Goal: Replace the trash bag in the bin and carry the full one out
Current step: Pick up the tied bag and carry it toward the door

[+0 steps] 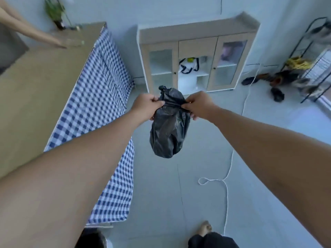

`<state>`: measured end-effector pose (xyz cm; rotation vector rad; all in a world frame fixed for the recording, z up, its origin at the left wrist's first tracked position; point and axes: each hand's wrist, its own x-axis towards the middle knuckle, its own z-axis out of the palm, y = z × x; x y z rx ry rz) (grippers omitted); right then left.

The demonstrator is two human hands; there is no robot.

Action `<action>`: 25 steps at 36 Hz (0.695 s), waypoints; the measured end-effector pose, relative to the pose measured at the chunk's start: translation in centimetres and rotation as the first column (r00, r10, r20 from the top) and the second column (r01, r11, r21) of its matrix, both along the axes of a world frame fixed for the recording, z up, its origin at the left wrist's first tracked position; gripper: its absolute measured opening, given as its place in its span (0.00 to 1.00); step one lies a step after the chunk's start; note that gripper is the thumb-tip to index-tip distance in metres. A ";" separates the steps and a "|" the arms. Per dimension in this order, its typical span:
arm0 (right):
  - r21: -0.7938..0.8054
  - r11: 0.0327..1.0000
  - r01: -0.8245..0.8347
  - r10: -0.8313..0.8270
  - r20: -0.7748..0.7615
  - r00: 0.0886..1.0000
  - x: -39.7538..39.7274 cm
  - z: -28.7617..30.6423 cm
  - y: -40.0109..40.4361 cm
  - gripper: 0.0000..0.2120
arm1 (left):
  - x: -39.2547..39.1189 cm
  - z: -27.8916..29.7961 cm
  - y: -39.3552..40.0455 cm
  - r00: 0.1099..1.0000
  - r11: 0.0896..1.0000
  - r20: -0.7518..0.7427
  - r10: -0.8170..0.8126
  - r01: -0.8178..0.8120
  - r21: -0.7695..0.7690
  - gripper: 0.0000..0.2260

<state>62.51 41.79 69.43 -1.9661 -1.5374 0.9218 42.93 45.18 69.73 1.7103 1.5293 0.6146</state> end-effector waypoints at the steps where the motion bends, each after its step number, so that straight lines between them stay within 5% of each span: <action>1: 0.020 0.999 0.033 -0.033 0.000 0.999 2.0 1.3 0.2 0.05 | 2.2 1.4 0.9 0.999 0.999 -0.011 -0.043 0.044 0.020 0.10; 14: 0.159 0.941 0.300 -0.297 -0.043 0.954 20.8 9.4 1.4 0.04 | 21.9 10.0 7.9 0.949 0.936 -0.037 -0.313 0.315 0.157 0.11; 25: 0.169 0.806 0.567 -0.568 -0.046 0.822 36.4 11.0 0.7 0.06 | 41.3 10.7 12.8 0.779 0.763 -0.071 -0.623 0.625 0.165 0.08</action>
